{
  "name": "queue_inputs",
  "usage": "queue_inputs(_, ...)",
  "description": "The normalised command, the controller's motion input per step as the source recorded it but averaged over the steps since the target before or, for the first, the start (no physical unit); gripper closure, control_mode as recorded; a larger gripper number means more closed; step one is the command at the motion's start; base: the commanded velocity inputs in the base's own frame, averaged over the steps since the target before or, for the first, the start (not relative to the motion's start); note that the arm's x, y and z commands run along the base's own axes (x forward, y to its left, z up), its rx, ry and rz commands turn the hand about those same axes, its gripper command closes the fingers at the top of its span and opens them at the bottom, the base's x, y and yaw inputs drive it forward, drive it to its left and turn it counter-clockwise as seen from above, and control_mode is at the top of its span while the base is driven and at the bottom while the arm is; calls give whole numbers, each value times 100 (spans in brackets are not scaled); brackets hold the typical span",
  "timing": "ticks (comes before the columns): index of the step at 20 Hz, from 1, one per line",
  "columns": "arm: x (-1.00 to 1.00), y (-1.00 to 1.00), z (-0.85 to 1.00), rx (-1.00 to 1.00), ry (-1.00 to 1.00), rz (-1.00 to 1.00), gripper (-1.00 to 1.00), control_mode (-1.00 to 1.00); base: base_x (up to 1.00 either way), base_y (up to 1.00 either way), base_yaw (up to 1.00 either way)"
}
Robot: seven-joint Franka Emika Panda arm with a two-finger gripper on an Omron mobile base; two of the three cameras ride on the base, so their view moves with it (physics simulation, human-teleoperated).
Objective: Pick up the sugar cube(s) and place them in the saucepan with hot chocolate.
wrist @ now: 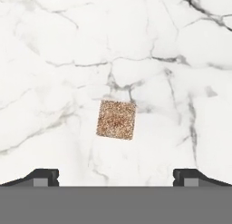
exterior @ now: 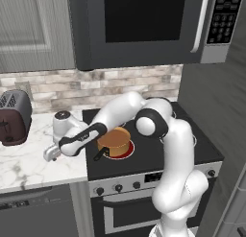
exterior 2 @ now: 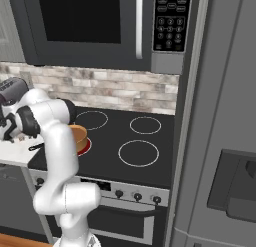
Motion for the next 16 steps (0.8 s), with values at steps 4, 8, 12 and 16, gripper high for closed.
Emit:
queue_inputs(4,16,5,-1,0,11,0,-100,-100,0,0,0)
queue_inputs(8,18,4,-4,0,8,0,-100,-100,0,0,0)
queue_inputs(12,2,1,-4,0,0,0,-100,-100,0,0,0)
queue_inputs(16,0,0,0,0,0,0,-100,-100,0,0,0)
